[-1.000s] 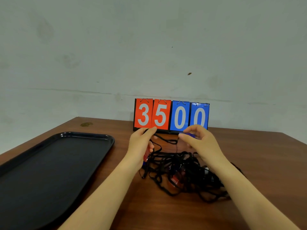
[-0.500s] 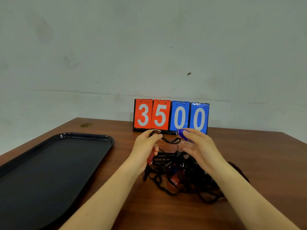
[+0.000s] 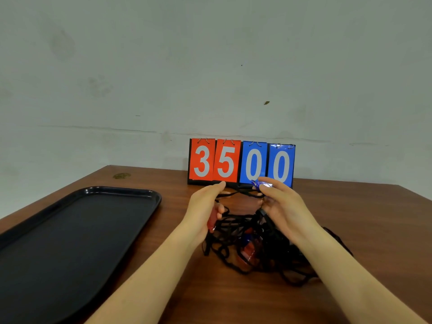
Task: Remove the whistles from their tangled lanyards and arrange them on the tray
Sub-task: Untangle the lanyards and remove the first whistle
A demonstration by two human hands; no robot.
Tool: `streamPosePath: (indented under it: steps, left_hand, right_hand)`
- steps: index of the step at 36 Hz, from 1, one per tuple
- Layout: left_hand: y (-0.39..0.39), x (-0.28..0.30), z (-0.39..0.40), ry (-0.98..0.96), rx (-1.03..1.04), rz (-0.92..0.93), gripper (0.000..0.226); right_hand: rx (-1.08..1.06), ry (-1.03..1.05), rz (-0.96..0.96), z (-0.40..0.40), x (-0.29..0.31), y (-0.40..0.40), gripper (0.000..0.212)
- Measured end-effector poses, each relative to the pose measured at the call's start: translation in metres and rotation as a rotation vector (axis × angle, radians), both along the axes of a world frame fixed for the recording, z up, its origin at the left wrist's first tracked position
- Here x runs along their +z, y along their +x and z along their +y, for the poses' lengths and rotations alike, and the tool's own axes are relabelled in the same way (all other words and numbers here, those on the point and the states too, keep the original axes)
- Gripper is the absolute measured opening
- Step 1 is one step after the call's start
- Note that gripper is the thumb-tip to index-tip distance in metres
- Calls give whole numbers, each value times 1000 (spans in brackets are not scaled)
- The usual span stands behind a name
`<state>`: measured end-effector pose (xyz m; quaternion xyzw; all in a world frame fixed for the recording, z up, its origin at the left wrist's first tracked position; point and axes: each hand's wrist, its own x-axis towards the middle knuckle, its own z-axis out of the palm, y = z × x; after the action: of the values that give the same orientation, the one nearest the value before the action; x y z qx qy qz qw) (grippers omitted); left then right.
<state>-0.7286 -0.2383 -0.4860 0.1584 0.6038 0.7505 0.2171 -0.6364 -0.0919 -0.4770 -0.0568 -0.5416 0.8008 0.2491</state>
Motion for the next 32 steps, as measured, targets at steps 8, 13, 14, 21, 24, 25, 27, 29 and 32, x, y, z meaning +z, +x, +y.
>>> streamPosePath:
  steps: [8,13,14,21,24,25,27,29,32]
  left_hand:
    - [5,-4,0,-259,184,772,33]
    - [13,-9,8,-263,-68,690,20]
    - [12,-10,9,-275,-106,663,20]
    - [11,-3,2,-114,-228,406,30]
    - [7,0,-1,-92,-214,279,29]
    - [5,0,-1,-81,-198,242,28]
    - [3,1,-2,-43,-164,185,27]
    - [2,2,-3,-3,-142,153,27]
    - [2,4,-5,37,-127,143,27]
  right_hand:
    - [3,2,20,0,-1,0,30]
    - [-17,23,35,0,1,2,29]
    - [-17,14,38,1,2,2,29]
    - [-33,-61,79,5,2,0,37]
    - [-51,29,57,5,4,3,32]
    - [-37,56,50,6,5,4,28]
    - [1,150,26,6,8,7,21]
    - [-57,416,-55,5,11,10,20]
    - [-170,897,-125,7,8,13,25]
